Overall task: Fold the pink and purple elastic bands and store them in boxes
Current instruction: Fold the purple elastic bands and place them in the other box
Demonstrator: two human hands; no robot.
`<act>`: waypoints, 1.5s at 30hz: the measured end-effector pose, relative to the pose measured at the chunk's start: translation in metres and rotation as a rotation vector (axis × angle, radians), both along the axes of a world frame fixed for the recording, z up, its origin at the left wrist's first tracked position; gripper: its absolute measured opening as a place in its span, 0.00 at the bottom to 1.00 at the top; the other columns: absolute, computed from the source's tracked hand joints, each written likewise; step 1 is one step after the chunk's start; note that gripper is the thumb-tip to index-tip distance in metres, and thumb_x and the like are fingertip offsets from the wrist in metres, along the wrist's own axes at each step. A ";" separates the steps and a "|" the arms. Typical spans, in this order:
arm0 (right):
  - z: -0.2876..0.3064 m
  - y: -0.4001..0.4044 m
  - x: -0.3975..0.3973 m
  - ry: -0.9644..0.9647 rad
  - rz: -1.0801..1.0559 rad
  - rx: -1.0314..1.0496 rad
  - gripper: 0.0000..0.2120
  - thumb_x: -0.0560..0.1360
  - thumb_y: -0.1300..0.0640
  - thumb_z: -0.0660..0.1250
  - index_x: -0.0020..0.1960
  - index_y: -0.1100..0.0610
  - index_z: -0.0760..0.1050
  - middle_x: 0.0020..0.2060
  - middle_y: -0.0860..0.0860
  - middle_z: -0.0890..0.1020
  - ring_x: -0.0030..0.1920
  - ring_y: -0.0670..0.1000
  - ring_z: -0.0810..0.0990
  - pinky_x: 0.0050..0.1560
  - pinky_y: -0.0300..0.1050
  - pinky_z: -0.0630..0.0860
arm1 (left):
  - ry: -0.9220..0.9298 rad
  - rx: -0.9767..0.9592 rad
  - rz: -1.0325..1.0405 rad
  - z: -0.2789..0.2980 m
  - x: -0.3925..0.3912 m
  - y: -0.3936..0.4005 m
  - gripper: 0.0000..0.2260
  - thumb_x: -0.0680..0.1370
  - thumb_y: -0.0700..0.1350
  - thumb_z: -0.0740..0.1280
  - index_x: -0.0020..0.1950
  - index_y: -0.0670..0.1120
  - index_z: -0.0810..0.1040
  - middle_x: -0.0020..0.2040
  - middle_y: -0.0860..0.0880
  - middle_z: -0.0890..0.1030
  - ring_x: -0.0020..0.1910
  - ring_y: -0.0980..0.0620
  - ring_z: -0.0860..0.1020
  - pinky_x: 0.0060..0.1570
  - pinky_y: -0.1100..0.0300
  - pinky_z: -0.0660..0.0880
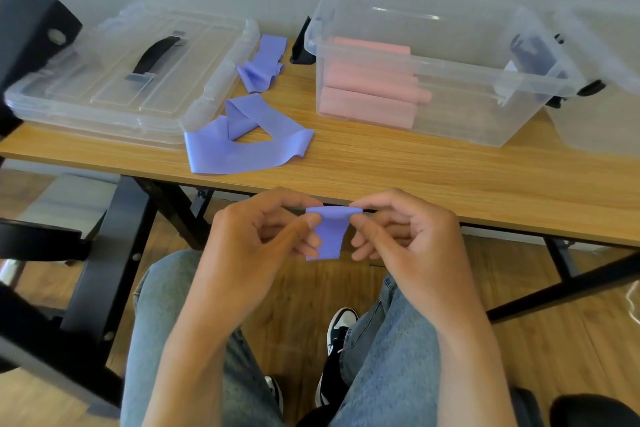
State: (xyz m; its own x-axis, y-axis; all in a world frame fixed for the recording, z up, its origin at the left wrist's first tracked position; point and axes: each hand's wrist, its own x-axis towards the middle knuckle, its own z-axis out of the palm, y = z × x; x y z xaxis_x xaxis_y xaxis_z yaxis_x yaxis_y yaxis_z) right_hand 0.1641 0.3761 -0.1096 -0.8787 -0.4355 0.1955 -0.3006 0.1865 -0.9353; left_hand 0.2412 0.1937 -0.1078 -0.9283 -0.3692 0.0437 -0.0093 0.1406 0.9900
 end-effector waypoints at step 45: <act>-0.008 -0.001 -0.002 0.002 -0.013 -0.012 0.08 0.77 0.64 0.74 0.52 0.52 0.85 0.35 0.48 0.87 0.36 0.48 0.87 0.38 0.43 0.83 | 0.020 -0.080 0.032 -0.004 0.000 -0.002 0.07 0.77 0.40 0.73 0.54 0.48 0.85 0.38 0.49 0.87 0.39 0.51 0.87 0.45 0.57 0.84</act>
